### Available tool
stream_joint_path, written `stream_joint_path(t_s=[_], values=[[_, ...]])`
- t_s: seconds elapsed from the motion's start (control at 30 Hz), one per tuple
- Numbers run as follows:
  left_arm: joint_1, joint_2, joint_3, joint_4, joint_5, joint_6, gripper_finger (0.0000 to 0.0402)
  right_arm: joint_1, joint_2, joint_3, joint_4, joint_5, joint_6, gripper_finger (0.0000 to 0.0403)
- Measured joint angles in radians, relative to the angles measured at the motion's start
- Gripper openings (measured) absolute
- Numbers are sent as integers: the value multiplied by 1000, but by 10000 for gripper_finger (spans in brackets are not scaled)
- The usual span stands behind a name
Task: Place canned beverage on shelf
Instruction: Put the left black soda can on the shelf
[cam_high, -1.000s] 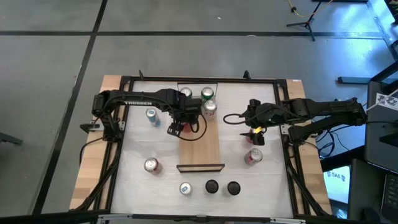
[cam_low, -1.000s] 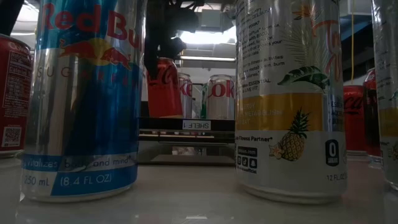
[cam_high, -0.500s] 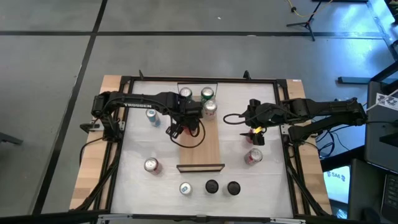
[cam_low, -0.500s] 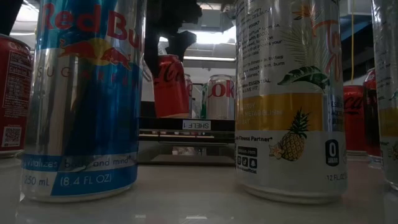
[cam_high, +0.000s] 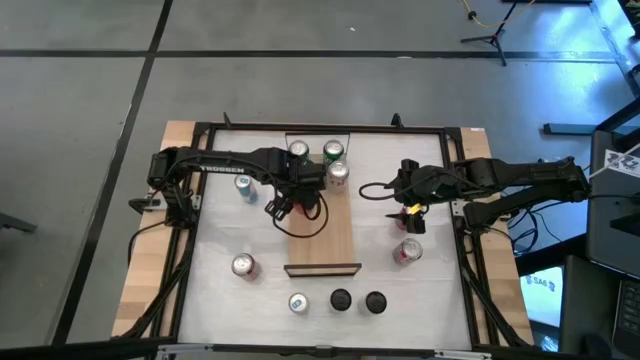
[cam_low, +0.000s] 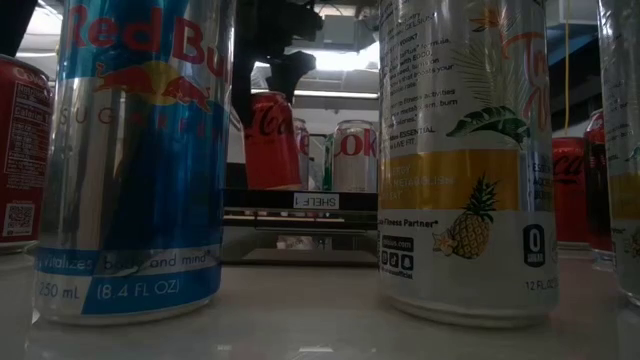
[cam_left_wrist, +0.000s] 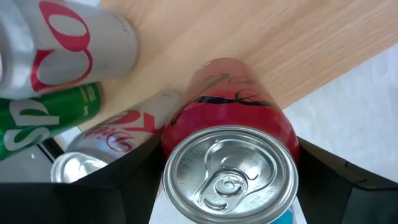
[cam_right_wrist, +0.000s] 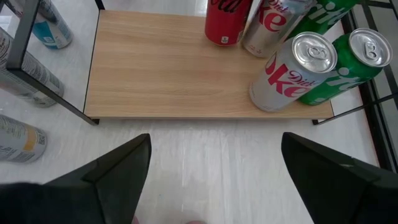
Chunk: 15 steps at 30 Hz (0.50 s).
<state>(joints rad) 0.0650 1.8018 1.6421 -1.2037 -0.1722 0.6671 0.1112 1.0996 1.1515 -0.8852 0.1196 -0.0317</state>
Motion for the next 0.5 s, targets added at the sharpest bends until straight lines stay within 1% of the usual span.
stream_joint_path(t_s=[0.5], values=[[0, 13, -1, -8, 9, -2, 283, 0, 0, 0, 0, 0, 0, 356]])
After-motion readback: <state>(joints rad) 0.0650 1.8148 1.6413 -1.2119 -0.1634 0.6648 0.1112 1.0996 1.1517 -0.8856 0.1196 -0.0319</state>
